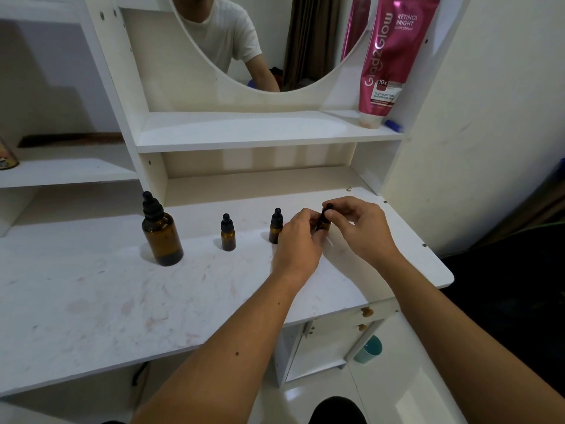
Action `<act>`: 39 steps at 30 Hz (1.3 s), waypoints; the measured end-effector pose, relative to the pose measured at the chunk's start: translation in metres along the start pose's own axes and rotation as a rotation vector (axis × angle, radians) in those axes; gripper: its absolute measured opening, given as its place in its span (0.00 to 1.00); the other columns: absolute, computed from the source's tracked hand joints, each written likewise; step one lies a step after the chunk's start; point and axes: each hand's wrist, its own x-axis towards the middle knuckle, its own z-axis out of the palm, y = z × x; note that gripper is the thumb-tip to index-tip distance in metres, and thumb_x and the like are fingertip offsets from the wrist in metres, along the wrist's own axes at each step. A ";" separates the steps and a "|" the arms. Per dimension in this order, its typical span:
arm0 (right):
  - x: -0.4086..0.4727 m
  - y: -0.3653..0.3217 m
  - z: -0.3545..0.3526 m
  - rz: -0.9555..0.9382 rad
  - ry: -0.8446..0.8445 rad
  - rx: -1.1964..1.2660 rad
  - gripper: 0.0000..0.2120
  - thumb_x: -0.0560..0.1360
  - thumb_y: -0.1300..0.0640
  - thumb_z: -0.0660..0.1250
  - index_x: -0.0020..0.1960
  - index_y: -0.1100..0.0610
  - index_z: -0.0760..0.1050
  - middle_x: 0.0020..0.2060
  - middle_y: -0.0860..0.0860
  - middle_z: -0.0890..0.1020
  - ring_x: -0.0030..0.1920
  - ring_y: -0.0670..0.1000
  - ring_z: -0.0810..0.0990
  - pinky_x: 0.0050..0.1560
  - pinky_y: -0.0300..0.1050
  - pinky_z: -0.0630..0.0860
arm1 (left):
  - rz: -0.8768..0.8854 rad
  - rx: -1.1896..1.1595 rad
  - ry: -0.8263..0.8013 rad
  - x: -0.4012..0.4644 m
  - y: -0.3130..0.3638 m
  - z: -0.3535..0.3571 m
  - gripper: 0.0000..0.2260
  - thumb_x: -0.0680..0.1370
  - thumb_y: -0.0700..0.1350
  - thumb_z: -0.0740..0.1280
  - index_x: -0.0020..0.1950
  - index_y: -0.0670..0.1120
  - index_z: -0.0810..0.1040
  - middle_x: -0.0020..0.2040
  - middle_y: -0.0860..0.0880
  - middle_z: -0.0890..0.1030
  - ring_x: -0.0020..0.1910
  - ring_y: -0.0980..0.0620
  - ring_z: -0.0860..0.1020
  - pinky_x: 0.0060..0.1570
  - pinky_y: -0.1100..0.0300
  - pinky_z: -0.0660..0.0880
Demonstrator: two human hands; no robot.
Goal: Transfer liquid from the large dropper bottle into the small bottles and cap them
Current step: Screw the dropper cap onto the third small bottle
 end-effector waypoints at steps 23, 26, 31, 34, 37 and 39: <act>-0.007 -0.005 0.007 0.106 0.086 0.091 0.10 0.75 0.52 0.78 0.56 0.51 0.85 0.47 0.42 0.88 0.46 0.41 0.87 0.52 0.34 0.81 | 0.033 0.048 0.010 -0.008 0.008 -0.005 0.13 0.82 0.44 0.69 0.66 0.50 0.77 0.60 0.53 0.82 0.59 0.56 0.80 0.61 0.57 0.79; -0.010 -0.010 0.004 0.101 0.119 0.076 0.13 0.75 0.51 0.79 0.58 0.51 0.84 0.51 0.41 0.87 0.47 0.39 0.86 0.50 0.28 0.78 | 0.011 0.100 0.009 -0.015 0.010 -0.008 0.18 0.82 0.47 0.69 0.72 0.49 0.74 0.65 0.52 0.80 0.63 0.53 0.79 0.61 0.54 0.79; -0.022 -0.021 -0.001 0.092 0.152 0.053 0.15 0.75 0.49 0.78 0.60 0.50 0.83 0.54 0.41 0.86 0.52 0.42 0.85 0.55 0.35 0.79 | -0.021 0.048 0.002 -0.030 0.008 -0.016 0.21 0.82 0.46 0.70 0.74 0.48 0.72 0.69 0.51 0.79 0.66 0.52 0.78 0.65 0.56 0.76; -0.032 -0.032 -0.002 0.079 0.159 0.040 0.15 0.75 0.48 0.78 0.60 0.49 0.83 0.54 0.40 0.85 0.53 0.42 0.84 0.56 0.35 0.78 | -0.058 -0.034 -0.012 -0.044 0.007 -0.028 0.21 0.80 0.45 0.72 0.73 0.49 0.74 0.68 0.51 0.79 0.66 0.52 0.78 0.68 0.53 0.75; -0.042 -0.046 0.002 0.061 0.152 0.036 0.15 0.75 0.48 0.78 0.60 0.50 0.83 0.54 0.40 0.85 0.54 0.41 0.83 0.56 0.33 0.77 | -0.062 -0.076 -0.033 -0.063 0.005 -0.045 0.21 0.79 0.46 0.74 0.71 0.50 0.76 0.67 0.52 0.81 0.64 0.53 0.80 0.68 0.51 0.76; -0.049 -0.055 0.008 0.037 0.145 0.029 0.15 0.75 0.49 0.78 0.60 0.51 0.83 0.53 0.41 0.85 0.54 0.42 0.83 0.56 0.33 0.77 | -0.069 -0.110 -0.029 -0.075 0.003 -0.061 0.22 0.77 0.46 0.75 0.70 0.49 0.77 0.65 0.52 0.82 0.63 0.54 0.80 0.68 0.52 0.76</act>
